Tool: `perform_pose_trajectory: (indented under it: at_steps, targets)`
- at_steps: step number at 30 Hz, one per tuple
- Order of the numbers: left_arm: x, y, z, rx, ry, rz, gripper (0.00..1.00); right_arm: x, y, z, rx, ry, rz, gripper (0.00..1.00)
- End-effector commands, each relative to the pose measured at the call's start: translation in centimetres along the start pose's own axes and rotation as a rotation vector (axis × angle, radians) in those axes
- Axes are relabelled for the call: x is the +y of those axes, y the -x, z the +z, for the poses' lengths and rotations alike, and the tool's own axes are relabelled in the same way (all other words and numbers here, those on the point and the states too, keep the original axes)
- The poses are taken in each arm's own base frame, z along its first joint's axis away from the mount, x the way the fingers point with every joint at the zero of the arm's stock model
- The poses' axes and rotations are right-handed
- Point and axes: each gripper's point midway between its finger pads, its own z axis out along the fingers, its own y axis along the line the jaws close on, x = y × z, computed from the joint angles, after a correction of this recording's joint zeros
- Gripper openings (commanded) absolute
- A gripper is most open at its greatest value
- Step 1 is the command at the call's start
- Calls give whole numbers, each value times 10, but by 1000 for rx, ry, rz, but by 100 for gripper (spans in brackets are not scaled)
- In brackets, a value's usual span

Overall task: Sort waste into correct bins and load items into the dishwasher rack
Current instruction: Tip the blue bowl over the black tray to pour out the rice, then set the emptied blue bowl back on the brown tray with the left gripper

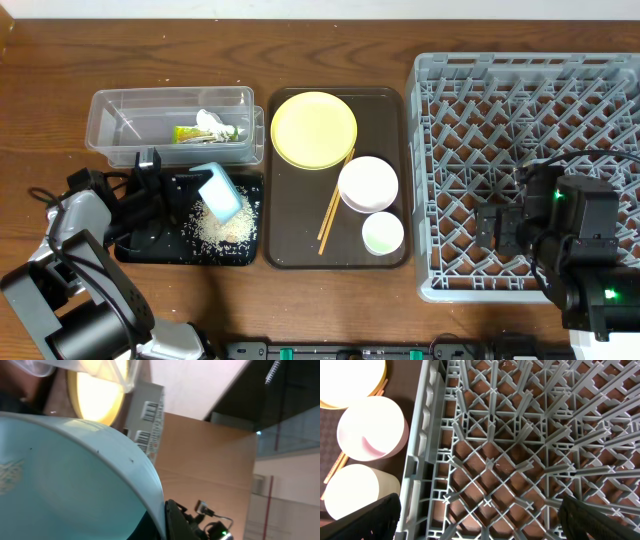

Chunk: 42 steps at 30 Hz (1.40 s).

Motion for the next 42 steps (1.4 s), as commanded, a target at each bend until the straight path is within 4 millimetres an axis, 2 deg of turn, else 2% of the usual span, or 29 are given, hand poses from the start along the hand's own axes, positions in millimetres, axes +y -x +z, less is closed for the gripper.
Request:
perform_pose_trajectory:
  at_steps: [1, 3, 7, 9, 18, 22, 23, 25, 26, 28, 30, 37, 42]
  targets:
    - [6, 1, -1, -5, 27, -37, 6, 3, 6, -6, -20, 9, 8, 99]
    - [-13, -1, -1, 2, -81, 40, 6, 3, 5, -5, -18, 9, 8, 99]
    - [-3, 2, -3, -8, -25, -15, 6, 3, 3, -5, -9, 9, 8, 99]
    - [-13, 0, -3, -5, -84, 31, 6, 3, 3, -5, -8, 9, 8, 99]
    - [-15, -3, 1, 11, -82, 20, 6, 3, 3, -5, -9, 9, 8, 99]
    - [-19, -7, 5, 23, -60, 86, 6, 3, 3, -5, -9, 9, 8, 99]
    - [-15, -4, 5, 16, -24, 108, 6, 3, 3, -5, -9, 9, 8, 99]
    - [11, 4, 3, -18, 149, 20, 6, 3, 3, -5, -9, 9, 8, 99]
    - [12, 4, 2, -22, 154, -6, 6, 3, 3, -5, -9, 9, 8, 99]
    - [-22, -4, 5, 17, -34, 145, 6, 3, 3, -5, -9, 9, 8, 99]
    - [-33, -8, 6, 28, -78, 186, 6, 3, 4, -5, -9, 8, 8, 99]
    - [-35, -16, 13, 53, -50, 208, 6, 3, 4, -5, -9, 9, 8, 99]
    - [-27, -40, 34, 118, 149, 350, 6, 3, 4, -5, -9, 9, 8, 99]
